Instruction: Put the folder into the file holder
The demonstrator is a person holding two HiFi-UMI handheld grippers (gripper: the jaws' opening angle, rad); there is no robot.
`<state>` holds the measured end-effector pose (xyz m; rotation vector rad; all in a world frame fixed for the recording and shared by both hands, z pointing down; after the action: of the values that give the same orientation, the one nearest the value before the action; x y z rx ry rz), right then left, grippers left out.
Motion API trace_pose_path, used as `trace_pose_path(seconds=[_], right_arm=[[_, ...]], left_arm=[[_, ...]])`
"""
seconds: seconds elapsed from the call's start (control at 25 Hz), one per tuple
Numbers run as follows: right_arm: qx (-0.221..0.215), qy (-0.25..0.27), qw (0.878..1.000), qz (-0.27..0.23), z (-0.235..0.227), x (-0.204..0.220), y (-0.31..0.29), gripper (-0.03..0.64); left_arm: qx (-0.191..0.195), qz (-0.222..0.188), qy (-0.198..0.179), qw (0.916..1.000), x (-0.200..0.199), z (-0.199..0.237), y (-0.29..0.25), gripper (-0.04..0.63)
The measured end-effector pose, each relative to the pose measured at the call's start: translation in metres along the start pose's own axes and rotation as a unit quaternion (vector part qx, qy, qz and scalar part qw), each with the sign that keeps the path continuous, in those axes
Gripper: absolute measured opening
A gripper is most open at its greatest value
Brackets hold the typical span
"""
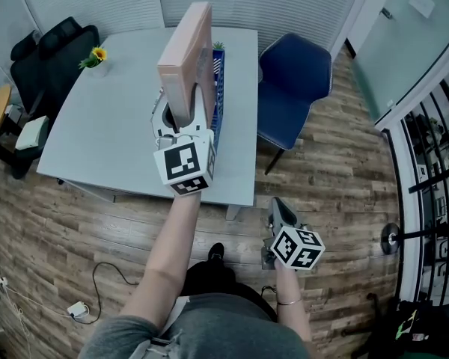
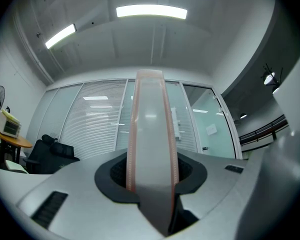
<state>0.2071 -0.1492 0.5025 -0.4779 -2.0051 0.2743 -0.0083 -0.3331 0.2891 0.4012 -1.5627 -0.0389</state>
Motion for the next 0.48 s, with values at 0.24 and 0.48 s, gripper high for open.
trace_pose_path(seconds=[0.24, 0.48], right_arm=[[0.003, -0.003, 1.000, 0.004, -0.001, 0.002, -0.001, 0.008], [0.000, -0.001, 1.000, 0.006, 0.000, 0.003, -0.004, 0.008]], left_arm=[[0.005, 0.006, -0.004, 1.0000, 0.020, -0.002, 0.005, 0.154], [0.006, 0.010, -0.004, 0.9999, 0.038, -0.002, 0.010, 0.156]])
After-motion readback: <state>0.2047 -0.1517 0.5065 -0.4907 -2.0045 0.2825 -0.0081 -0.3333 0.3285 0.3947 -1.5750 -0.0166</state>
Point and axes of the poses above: the fingertips, and each gripper's own axes: y backward along the fingers, z to its left, x out of its underside, the point moved 4 cm from there along y, backward along the fingers, and after that the axes turned 2 degrees about -y, right-handed, at the moved point
